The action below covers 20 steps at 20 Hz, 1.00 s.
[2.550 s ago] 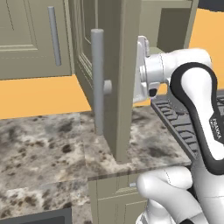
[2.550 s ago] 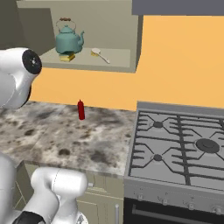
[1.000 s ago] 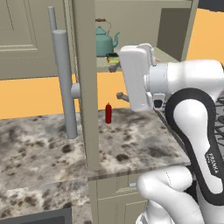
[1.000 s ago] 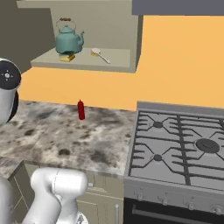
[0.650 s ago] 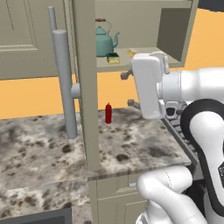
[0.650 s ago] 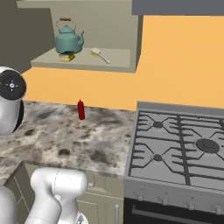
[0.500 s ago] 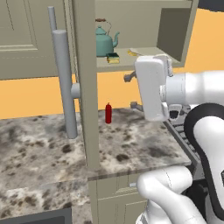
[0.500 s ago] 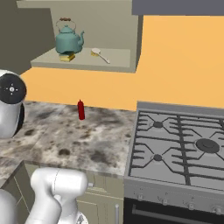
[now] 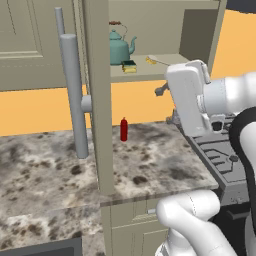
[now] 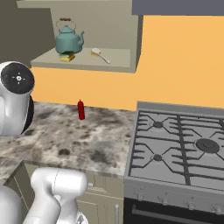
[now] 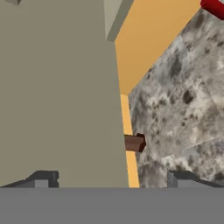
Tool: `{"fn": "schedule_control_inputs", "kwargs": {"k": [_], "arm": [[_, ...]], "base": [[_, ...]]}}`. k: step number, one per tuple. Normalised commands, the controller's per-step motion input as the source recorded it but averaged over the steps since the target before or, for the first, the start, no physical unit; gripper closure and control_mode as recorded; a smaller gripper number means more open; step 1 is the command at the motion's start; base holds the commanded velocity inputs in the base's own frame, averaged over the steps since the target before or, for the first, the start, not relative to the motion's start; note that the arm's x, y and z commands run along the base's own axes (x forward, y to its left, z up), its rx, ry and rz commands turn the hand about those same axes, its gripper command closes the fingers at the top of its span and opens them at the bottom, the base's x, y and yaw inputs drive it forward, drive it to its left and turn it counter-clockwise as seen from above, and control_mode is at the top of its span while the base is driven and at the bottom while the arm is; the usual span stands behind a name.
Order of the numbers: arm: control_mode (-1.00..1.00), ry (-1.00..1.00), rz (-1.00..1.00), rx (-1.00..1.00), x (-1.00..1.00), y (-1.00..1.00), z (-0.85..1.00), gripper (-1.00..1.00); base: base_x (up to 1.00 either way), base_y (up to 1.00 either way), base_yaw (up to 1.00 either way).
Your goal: Pick the sponge and dish brush from the cabinet and place them on the counter.
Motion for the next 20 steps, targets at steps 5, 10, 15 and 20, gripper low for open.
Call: {"fn": "schedule_control_inputs", "kwargs": {"k": [5, 10, 15, 20], "arm": [[-1.00, -0.02, 0.02, -0.30, 0.00, -0.16, 0.07, -1.00], [-1.00, -0.16, 0.05, -0.38, 0.00, -0.07, 0.05, -1.00], [-1.00, -0.22, 0.10, -0.30, 0.00, -0.20, 0.00, -1.00], [-1.00, -0.27, 0.10, -0.29, -0.06, -0.37, 0.01, -1.00]], "base": [[0.00, 0.00, 0.00], [0.00, 0.00, 0.00], [0.00, 0.00, 0.00], [0.00, 0.00, 0.00]]}}
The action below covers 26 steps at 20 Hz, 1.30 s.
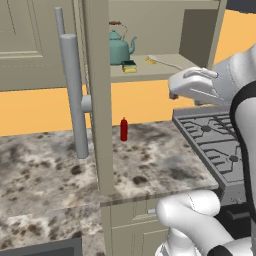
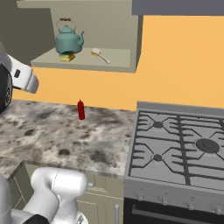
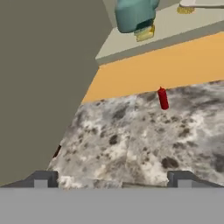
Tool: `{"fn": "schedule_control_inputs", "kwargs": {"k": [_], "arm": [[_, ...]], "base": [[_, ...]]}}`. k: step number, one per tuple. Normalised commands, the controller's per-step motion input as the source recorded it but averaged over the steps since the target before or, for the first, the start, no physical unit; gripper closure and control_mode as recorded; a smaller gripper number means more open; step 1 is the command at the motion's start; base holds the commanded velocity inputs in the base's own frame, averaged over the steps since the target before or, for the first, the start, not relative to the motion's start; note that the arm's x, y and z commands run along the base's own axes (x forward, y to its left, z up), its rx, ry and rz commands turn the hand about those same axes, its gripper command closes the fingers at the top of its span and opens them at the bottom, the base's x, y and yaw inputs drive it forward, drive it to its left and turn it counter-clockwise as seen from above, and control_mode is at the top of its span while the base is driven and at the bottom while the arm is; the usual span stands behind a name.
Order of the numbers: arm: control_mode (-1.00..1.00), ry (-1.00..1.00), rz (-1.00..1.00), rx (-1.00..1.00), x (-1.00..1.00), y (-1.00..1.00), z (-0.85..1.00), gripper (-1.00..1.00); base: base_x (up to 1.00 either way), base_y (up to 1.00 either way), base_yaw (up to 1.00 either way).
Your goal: Pick the sponge and dish brush from the cabinet and place them on the counter.
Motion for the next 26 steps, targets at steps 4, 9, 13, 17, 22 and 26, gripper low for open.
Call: {"fn": "schedule_control_inputs", "kwargs": {"k": [4, 9, 13, 17, 22, 26], "arm": [[-1.00, -0.30, 0.12, -0.29, 0.00, -0.11, 0.05, -1.00], [-1.00, -0.23, 0.08, -0.22, 0.00, -0.02, 0.09, -1.00], [-1.00, -0.03, 0.00, -0.04, 0.06, -0.19, 0.08, -1.00], [-1.00, 0.00, 0.00, 0.00, 0.25, -0.16, 0.05, -1.00], [-1.00, 0.00, -0.05, -0.01, 0.35, -0.03, 0.10, -1.00], [-1.00, 0.00, -0.15, -0.03, 0.50, 0.00, 0.00, -1.00]], "base": [[0.00, 0.00, 0.00], [0.00, 0.00, 0.00], [0.00, 0.00, 0.00], [0.00, 0.00, 0.00], [0.00, 0.00, 0.00], [0.00, 0.00, 0.00]]}}
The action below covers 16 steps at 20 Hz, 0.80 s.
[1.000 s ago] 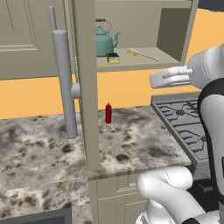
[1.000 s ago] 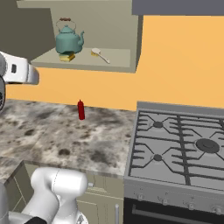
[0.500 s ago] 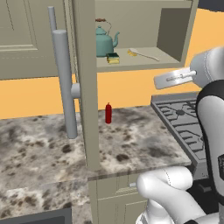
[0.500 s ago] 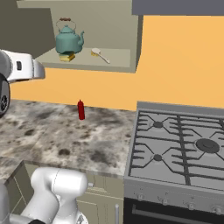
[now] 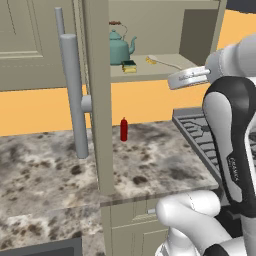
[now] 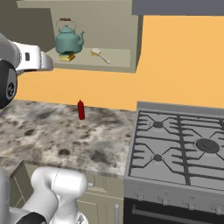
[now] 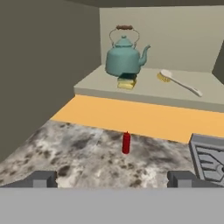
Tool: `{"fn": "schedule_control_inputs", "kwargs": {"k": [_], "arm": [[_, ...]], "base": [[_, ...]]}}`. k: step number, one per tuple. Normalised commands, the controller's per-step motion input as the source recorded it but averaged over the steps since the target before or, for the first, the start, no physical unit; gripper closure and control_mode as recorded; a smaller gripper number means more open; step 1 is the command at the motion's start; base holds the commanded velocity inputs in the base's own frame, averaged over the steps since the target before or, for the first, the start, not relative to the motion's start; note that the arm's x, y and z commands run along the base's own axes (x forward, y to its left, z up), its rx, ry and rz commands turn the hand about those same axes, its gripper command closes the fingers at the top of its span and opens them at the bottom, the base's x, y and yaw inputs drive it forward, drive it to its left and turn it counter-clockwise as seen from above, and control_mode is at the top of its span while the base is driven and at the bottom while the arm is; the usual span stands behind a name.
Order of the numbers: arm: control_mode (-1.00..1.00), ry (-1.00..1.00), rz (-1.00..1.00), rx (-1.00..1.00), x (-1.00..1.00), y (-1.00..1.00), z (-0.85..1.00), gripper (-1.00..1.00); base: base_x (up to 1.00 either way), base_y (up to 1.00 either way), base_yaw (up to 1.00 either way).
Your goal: Pick the sponge and dish brush from the cabinet and place them on the counter.
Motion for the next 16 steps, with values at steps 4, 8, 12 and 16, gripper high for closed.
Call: {"fn": "schedule_control_inputs", "kwargs": {"k": [4, 8, 12, 16], "arm": [[-1.00, 0.00, -0.12, -0.01, 0.46, 0.00, 0.00, -1.00], [-1.00, 0.00, -0.01, 0.00, 0.48, 0.00, 0.00, -1.00], [-1.00, 0.00, 0.00, 0.00, 0.49, -0.01, 0.00, -1.00], [-1.00, 0.00, 0.00, 0.00, 0.44, 0.00, 0.00, -1.00]], "base": [[0.00, 0.00, 0.00], [0.00, 0.00, 0.00], [0.00, 0.00, 0.00], [0.00, 0.00, 0.00]]}}
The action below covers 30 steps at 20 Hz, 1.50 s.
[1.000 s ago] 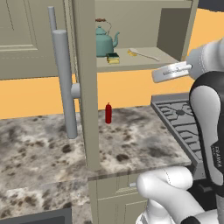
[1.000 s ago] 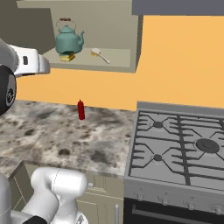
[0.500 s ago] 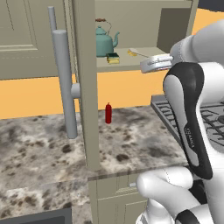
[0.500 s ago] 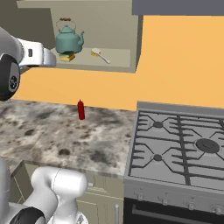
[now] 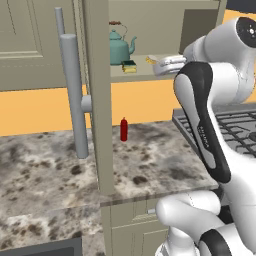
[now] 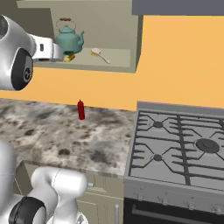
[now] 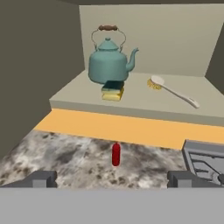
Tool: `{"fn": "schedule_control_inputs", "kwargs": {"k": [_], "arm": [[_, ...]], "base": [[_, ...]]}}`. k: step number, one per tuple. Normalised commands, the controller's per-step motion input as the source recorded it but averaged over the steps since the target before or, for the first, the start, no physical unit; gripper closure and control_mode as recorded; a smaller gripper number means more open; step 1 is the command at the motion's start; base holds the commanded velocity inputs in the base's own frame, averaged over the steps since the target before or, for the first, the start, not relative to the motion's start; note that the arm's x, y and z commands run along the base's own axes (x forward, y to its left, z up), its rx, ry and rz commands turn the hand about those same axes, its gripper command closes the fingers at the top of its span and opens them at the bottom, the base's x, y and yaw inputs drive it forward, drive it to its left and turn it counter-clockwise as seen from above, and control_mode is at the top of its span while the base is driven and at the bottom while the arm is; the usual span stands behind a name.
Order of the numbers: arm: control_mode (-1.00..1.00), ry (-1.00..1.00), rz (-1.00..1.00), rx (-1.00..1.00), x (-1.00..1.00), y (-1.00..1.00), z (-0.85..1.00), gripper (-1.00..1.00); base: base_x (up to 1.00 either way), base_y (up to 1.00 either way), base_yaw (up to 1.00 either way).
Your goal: Pick the sponge and dish brush from the cabinet and place them on the counter.
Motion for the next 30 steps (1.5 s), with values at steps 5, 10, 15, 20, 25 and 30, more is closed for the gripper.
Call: {"fn": "schedule_control_inputs", "kwargs": {"k": [5, 10, 15, 20, 25, 30], "arm": [[-1.00, 0.00, 0.00, 0.00, 0.34, 0.00, 0.00, -1.00], [-1.00, 0.03, 0.00, 0.00, 0.32, 0.01, -0.03, -1.00], [-1.00, 0.07, 0.00, 0.00, 0.24, 0.05, -0.05, -1.00], [-1.00, 0.04, 0.00, 0.00, 0.25, 0.15, -0.04, -1.00], [-1.00, 0.00, 0.00, 0.00, 0.25, 0.12, -0.01, -1.00], [-1.00, 0.00, 0.02, 0.01, 0.27, 0.09, -0.16, -1.00]], "base": [[0.00, 0.00, 0.00], [0.00, 0.00, 0.00], [0.00, 0.00, 0.00], [0.00, 0.00, 0.00], [0.00, 0.00, 0.00], [0.00, 0.00, 0.00]]}}
